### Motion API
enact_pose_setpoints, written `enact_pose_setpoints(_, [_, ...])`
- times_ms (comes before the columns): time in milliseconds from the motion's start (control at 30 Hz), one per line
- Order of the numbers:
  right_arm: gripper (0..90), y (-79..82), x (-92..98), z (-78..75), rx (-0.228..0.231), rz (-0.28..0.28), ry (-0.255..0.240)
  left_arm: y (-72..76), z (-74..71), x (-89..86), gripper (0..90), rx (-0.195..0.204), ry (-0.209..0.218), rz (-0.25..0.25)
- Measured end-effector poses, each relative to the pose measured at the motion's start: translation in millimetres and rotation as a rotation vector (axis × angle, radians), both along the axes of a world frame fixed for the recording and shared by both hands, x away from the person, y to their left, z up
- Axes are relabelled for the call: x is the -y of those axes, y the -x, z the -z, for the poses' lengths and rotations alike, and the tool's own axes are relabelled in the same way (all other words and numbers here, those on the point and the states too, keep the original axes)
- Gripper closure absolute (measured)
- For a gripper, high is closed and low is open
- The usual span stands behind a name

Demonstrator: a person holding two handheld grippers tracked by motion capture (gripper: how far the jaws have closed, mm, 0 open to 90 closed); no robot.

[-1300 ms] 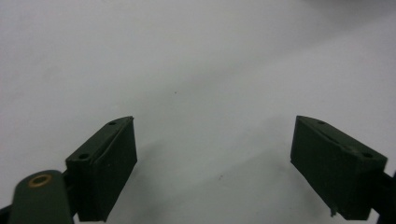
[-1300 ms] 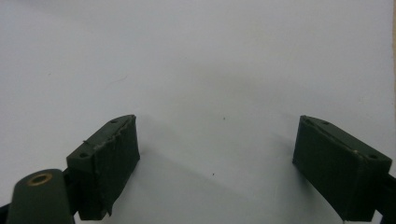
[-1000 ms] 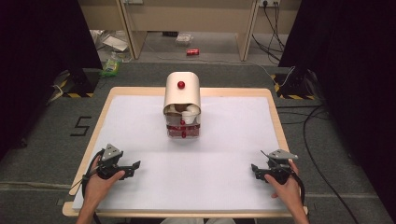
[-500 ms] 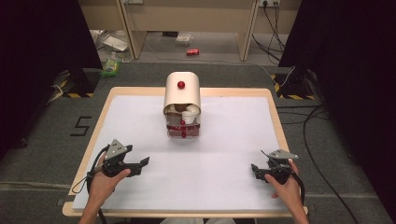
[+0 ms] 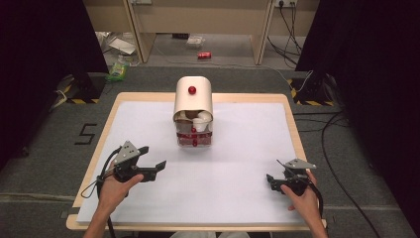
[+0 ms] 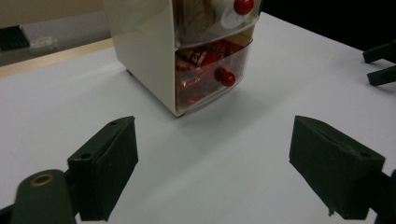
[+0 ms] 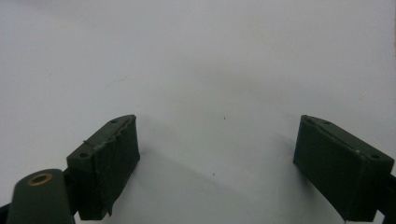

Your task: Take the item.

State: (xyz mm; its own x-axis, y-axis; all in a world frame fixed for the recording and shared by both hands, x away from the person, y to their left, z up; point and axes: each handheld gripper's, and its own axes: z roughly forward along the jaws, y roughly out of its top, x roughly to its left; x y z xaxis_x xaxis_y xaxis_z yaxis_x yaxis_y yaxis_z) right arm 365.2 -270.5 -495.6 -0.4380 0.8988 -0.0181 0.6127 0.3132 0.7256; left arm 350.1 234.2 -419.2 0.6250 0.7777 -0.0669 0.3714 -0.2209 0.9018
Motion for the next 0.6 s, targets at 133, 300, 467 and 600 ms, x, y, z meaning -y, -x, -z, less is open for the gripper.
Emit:
enact_pose_setpoints(133, [14.5, 0.0, 0.0, 0.0, 0.000, 0.000, 0.000, -4.6, -6.3, 10.0, 15.2, 0.017, 0.009, 0.028])
enact_pose_setpoints(300, [14.5, 0.0, 0.1, 0.0, 0.001, -0.001, 0.002, -9.3, -16.2, 22.4, 15.3, 0.041, 0.021, 0.061])
enact_pose_setpoints(467, [14.5, 0.1, 0.1, -0.1, 0.001, -0.002, 0.003, -17.1, -24.7, 33.8, 15.3, 0.052, 0.012, 0.083])
enact_pose_setpoints(600, [14.5, 0.0, 0.0, 0.0, 0.001, -0.001, 0.002, -25.0, -29.7, 45.2, 15.3, 0.057, -0.003, 0.104])
